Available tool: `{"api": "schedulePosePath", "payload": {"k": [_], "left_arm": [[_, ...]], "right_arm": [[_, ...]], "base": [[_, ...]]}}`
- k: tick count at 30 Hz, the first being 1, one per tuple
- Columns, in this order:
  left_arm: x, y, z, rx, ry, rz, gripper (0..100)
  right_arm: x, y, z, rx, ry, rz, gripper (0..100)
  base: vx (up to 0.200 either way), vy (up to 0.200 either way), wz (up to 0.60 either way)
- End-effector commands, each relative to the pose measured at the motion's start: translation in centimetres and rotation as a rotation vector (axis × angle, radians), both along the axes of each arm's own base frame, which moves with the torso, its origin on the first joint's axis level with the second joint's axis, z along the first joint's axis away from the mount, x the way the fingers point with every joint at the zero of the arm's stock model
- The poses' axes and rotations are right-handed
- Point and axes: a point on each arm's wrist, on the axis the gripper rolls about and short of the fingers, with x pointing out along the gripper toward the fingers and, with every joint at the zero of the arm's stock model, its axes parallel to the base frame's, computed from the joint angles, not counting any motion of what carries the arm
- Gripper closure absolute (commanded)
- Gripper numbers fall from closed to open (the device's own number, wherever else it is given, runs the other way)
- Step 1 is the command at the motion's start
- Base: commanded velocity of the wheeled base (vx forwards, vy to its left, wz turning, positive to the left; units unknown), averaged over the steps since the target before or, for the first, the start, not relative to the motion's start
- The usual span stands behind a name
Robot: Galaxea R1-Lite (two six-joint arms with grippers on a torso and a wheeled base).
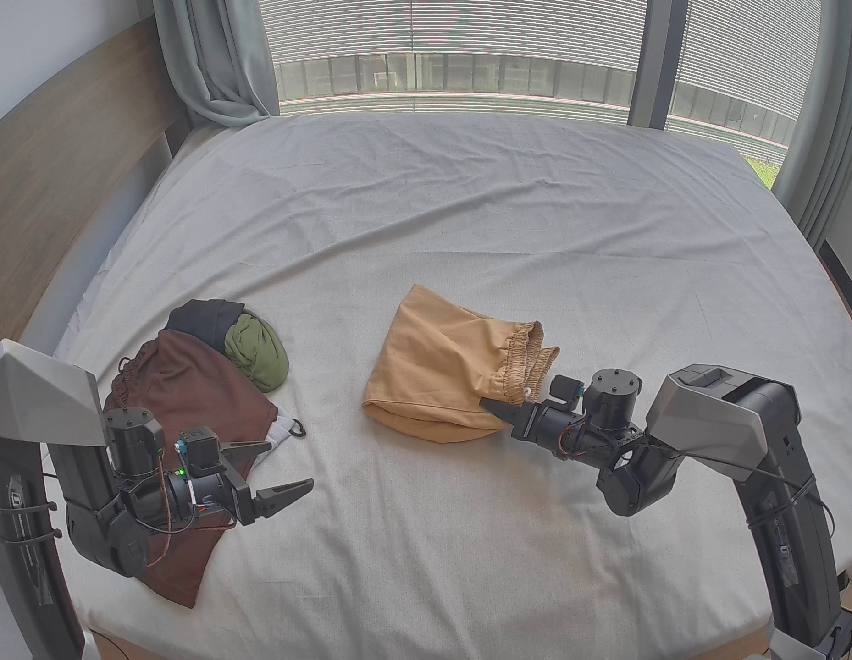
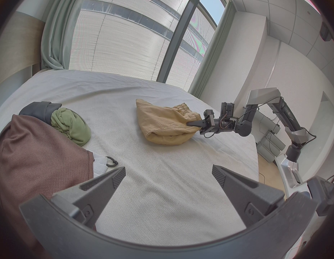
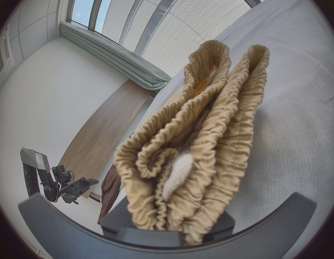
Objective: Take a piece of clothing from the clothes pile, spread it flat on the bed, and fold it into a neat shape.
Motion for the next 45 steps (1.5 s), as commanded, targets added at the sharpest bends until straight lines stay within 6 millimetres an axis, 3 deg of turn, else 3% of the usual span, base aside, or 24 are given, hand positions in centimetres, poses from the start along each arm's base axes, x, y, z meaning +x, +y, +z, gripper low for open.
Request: {"api": "schedulePosePath", "payload": {"k": [1, 4, 5, 11, 19, 24, 34, 37, 45], "left_arm": [[0.0, 0.0, 0.0, 0.0, -0.002, 0.0, 0], [0.0, 0.0, 0.0, 0.0, -0.002, 0.0, 0], [0.0, 0.0, 0.0, 0.0, -0.002, 0.0, 0], [0.0, 0.0, 0.0, 0.0, 0.0, 0.0, 0], [0.0, 0.0, 0.0, 0.0, -0.003, 0.0, 0], [0.0, 0.0, 0.1, 0.0, -0.005, 0.0, 0], [0.1, 0.0, 0.0, 0.0, -0.002, 0.001, 0], [0.1, 0.0, 0.0, 0.0, -0.003, 0.001, 0], [0.2, 0.0, 0.0, -0.001, -0.005, 0.0, 0]], "right_arm": [[0.0, 0.0, -0.3, -0.002, 0.007, 0.0, 100], [0.0, 0.0, -0.1, -0.001, 0.002, 0.0, 100], [0.0, -0.1, -0.1, 0.0, 0.001, -0.001, 0], [-0.6, -0.2, 0.0, -0.004, 0.013, 0.0, 0], [-4.8, -1.4, 0.9, -0.062, 0.108, 0.012, 0], [-7.1, -1.9, 0.1, -0.106, 0.126, 0.031, 0], [-10.9, -0.2, 0.9, -0.116, 0.129, 0.116, 0], [-11.7, 0.6, 2.0, -0.106, 0.102, 0.145, 0], [-11.7, 1.8, 8.4, -0.005, -0.019, 0.172, 0]], "base": [[0.0, 0.0, 0.0], [0.0, 0.0, 0.0], [0.0, 0.0, 0.0], [0.0, 0.0, 0.0], [0.0, 0.0, 0.0], [0.0, 0.0, 0.0], [0.0, 0.0, 0.0], [0.0, 0.0, 0.0], [0.0, 0.0, 0.0]]}}
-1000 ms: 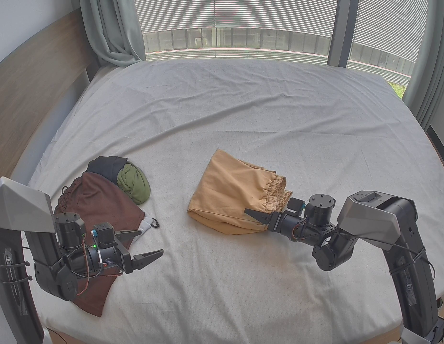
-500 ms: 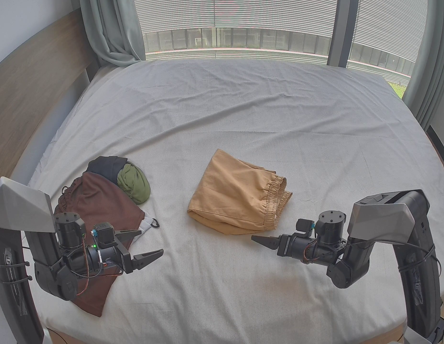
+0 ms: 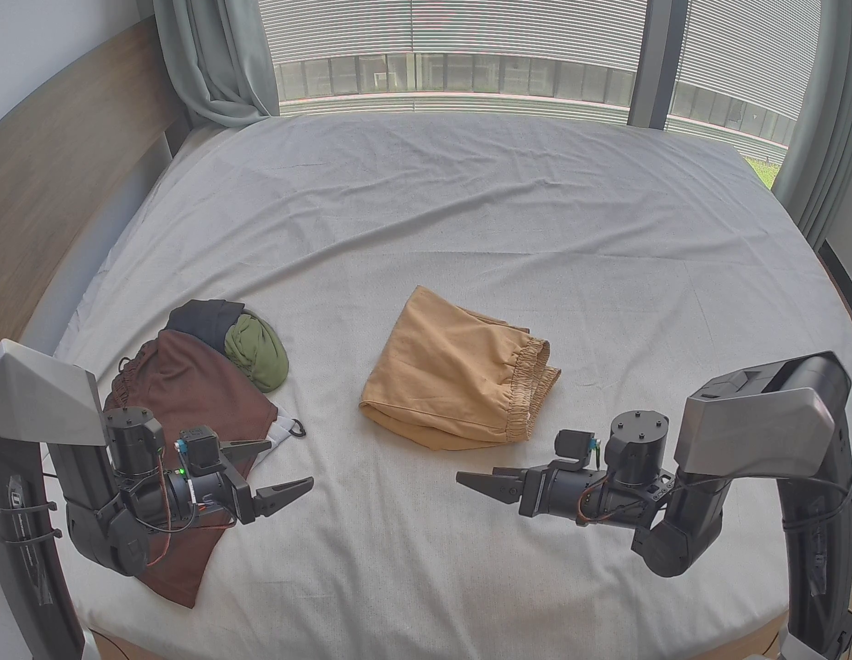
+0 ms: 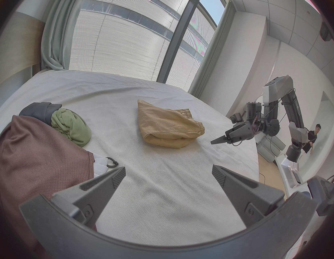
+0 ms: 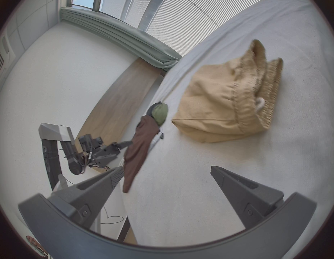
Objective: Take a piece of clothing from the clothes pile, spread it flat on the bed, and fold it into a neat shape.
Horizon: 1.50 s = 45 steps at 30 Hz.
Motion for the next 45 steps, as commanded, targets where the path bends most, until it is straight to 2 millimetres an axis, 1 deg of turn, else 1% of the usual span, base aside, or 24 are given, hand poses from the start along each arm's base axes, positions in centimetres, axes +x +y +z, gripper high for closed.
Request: {"api": "schedulePosePath", "payload": {"k": [1, 2, 6, 7, 9, 12, 13, 14, 15, 18, 19, 20, 24, 25, 27, 28, 29, 31, 32, 36, 42, 45], "left_arm": [[0.0, 0.0, 0.0, -0.001, 0.0, 0.0, 0], [0.0, 0.0, 0.0, -0.001, 0.0, 0.0, 0], [0.0, 0.0, 0.0, -0.001, 0.0, -0.001, 0], [0.0, 0.0, 0.0, -0.001, 0.0, -0.001, 0], [0.0, 0.0, 0.0, -0.001, -0.002, -0.001, 0], [0.1, 0.0, 0.0, -0.001, -0.004, 0.0, 0], [0.1, 0.0, 0.1, -0.001, -0.005, 0.0, 0], [0.1, 0.0, 0.1, -0.001, -0.005, 0.0, 0], [0.1, 0.0, 0.1, -0.001, -0.005, 0.0, 0], [0.1, 0.0, 0.1, -0.001, -0.005, 0.002, 0], [0.1, 0.0, 0.1, -0.001, -0.005, 0.002, 0], [0.1, 0.0, 0.0, -0.001, -0.004, 0.002, 0], [0.1, 0.0, -0.1, -0.001, 0.0, 0.002, 0], [0.1, 0.0, -0.1, -0.001, 0.0, 0.002, 0], [0.1, 0.0, -0.1, -0.001, 0.001, 0.002, 0], [0.1, 0.0, -0.1, -0.001, 0.001, 0.0, 0], [0.1, 0.0, -0.1, -0.001, 0.001, 0.0, 0], [0.1, 0.0, -0.1, -0.001, 0.001, 0.0, 0], [0.1, 0.0, -0.1, -0.001, 0.0, 0.002, 0], [0.1, 0.0, -0.1, -0.001, 0.001, 0.002, 0], [0.0, 0.0, -0.2, 0.0, 0.007, 0.002, 0], [0.0, 0.0, -0.1, 0.0, 0.006, 0.002, 0]], "right_arm": [[0.3, 0.5, 4.5, 0.081, -0.088, 0.005, 0], [0.7, 0.7, 5.5, 0.103, -0.103, 0.002, 0], [2.3, 1.0, 7.2, 0.144, -0.159, -0.012, 0], [2.3, 1.0, 7.2, 0.145, -0.161, -0.01, 0], [3.8, 0.9, 8.0, 0.158, -0.179, -0.033, 0], [5.0, 0.8, 8.2, 0.165, -0.178, -0.049, 0], [6.0, 0.7, 7.8, 0.161, -0.173, -0.063, 0], [6.5, 0.6, 7.5, 0.157, -0.166, -0.071, 0], [6.8, 0.5, 7.2, 0.156, -0.164, -0.074, 0], [8.2, 0.2, 5.4, 0.143, -0.145, -0.096, 0], [8.2, 0.2, 5.4, 0.143, -0.145, -0.096, 0], [8.9, 0.0, 3.8, 0.131, -0.123, -0.109, 0], [10.2, -0.7, 1.5, 0.118, -0.101, -0.135, 0], [10.5, -0.9, 0.6, 0.111, -0.087, -0.143, 0], [10.7, -1.2, -0.6, 0.1, -0.07, -0.153, 0], [10.7, -1.2, -0.6, 0.1, -0.068, -0.153, 0], [10.8, -1.6, -1.9, 0.084, -0.049, -0.162, 0], [11.0, -2.0, -3.3, 0.062, -0.041, -0.173, 0], [11.2, -2.2, -3.7, 0.052, -0.048, -0.177, 0], [11.4, -2.7, -4.2, 0.038, -0.055, -0.187, 0], [11.4, -2.8, -4.1, 0.039, -0.059, -0.193, 0], [11.3, -2.9, -3.8, 0.043, -0.065, -0.195, 0]], "base": [[0.0, 0.0, 0.0], [0.0, 0.0, 0.0], [0.0, 0.0, 0.0], [0.0, 0.0, 0.0], [0.0, 0.0, 0.0], [0.0, 0.0, 0.0], [0.0, 0.0, 0.0], [0.0, 0.0, 0.0], [0.0, 0.0, 0.0], [0.0, 0.0, 0.0], [0.0, 0.0, 0.0], [0.0, 0.0, 0.0], [0.0, 0.0, 0.0], [0.0, 0.0, 0.0], [0.0, 0.0, 0.0], [0.0, 0.0, 0.0], [0.0, 0.0, 0.0], [0.0, 0.0, 0.0], [0.0, 0.0, 0.0], [0.0, 0.0, 0.0], [0.0, 0.0, 0.0], [0.0, 0.0, 0.0]]}}
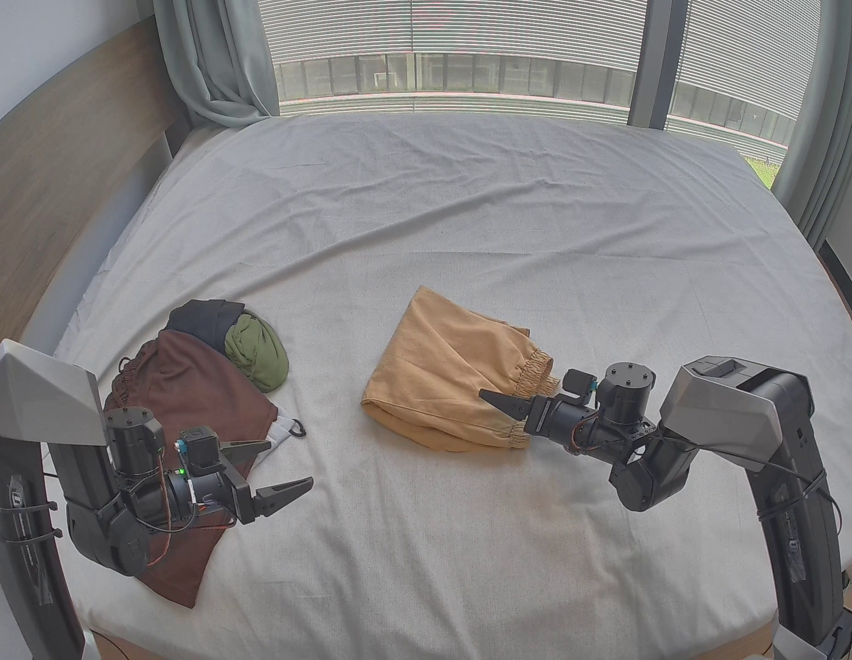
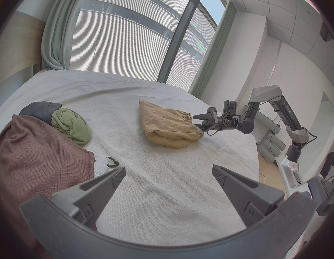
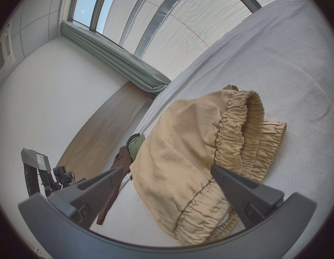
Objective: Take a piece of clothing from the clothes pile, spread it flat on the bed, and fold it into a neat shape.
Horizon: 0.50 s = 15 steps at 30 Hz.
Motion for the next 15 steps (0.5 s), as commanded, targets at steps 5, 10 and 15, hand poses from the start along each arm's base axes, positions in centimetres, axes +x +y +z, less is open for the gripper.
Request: {"api": "schedulePosePath", "payload": {"k": [5, 10, 15], "left_arm": [[-0.1, 0.0, 0.4, -0.002, -0.01, -0.005, 0], [-0.6, -0.2, 2.2, -0.005, -0.085, -0.061, 0], [-2.8, -0.7, 4.1, 0.003, -0.14, -0.145, 0]], "right_arm": [[-1.6, -0.1, 3.0, 0.008, -0.023, 0.007, 0], [-5.2, -1.1, 10.4, 0.005, -0.151, 0.018, 0], [-9.7, -2.9, 15.2, -0.025, -0.244, 0.016, 0]], "base": [[0.0, 0.0, 0.0], [0.0, 0.0, 0.0], [0.0, 0.0, 0.0]]}}
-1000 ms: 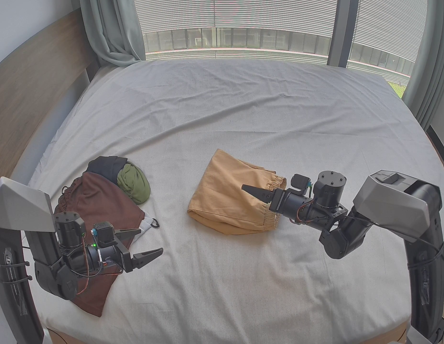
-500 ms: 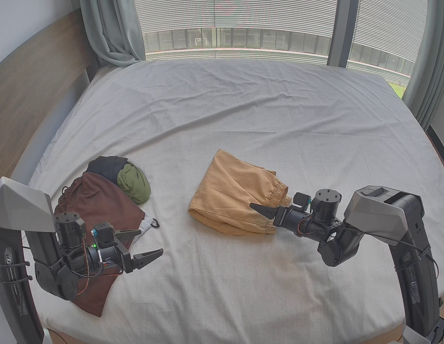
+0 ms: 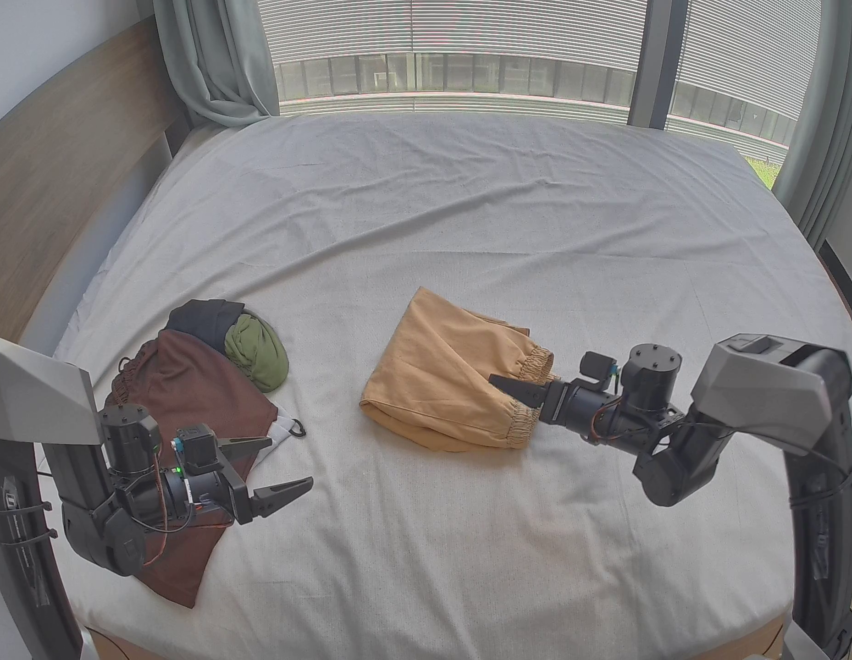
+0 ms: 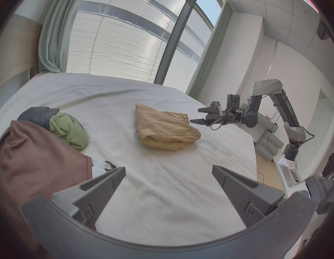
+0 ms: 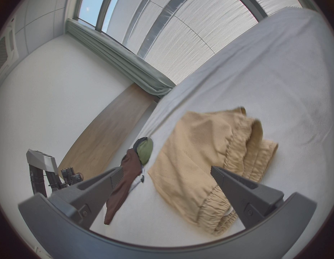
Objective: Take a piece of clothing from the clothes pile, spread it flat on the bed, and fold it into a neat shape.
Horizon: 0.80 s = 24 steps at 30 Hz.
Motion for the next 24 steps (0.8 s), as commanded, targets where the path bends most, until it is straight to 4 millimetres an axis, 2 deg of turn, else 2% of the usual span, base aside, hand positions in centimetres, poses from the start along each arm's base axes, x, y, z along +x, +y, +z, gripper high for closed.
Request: {"api": "schedulePosePath", "payload": {"k": [1, 2, 3, 5, 8, 9, 12, 17, 24], "left_arm": [[-2.6, -0.6, 3.3, 0.001, -0.107, -0.11, 0], [-3.4, -0.8, 4.2, -0.005, -0.133, -0.143, 0], [-3.6, -0.9, 4.3, -0.006, -0.136, -0.148, 0], [-4.8, -1.2, 5.6, -0.013, -0.173, -0.181, 0], [-6.0, -1.8, 7.1, -0.021, -0.227, -0.217, 0], [-6.1, -1.8, 7.2, -0.022, -0.23, -0.22, 0], [-8.3, -2.6, 8.9, -0.038, -0.287, -0.278, 0], [-11.5, -3.3, 9.7, -0.054, -0.308, -0.35, 0], [-13.5, -2.9, 12.2, -0.094, -0.411, -0.348, 0]], "right_arm": [[-6.9, -2.3, 9.0, -0.019, -0.174, 0.006, 0], [-8.6, -3.0, 9.7, -0.044, -0.197, 0.008, 0], [-8.9, -3.1, 9.8, -0.051, -0.199, 0.008, 0], [-11.4, -4.2, 10.4, -0.092, -0.225, 0.002, 0], [-13.6, -5.3, 10.8, -0.149, -0.269, -0.017, 0], [-13.7, -5.3, 10.9, -0.152, -0.271, -0.022, 0], [-16.1, -6.6, 11.3, -0.21, -0.312, -0.1, 0], [-19.7, -8.1, 11.8, -0.247, -0.354, -0.136, 0], [-22.6, -10.7, 12.7, -0.317, -0.453, -0.27, 0]], "base": [[0.0, 0.0, 0.0], [0.0, 0.0, 0.0], [0.0, 0.0, 0.0], [0.0, 0.0, 0.0], [0.0, 0.0, 0.0], [0.0, 0.0, 0.0], [0.0, 0.0, 0.0], [0.0, 0.0, 0.0], [0.0, 0.0, 0.0]]}}
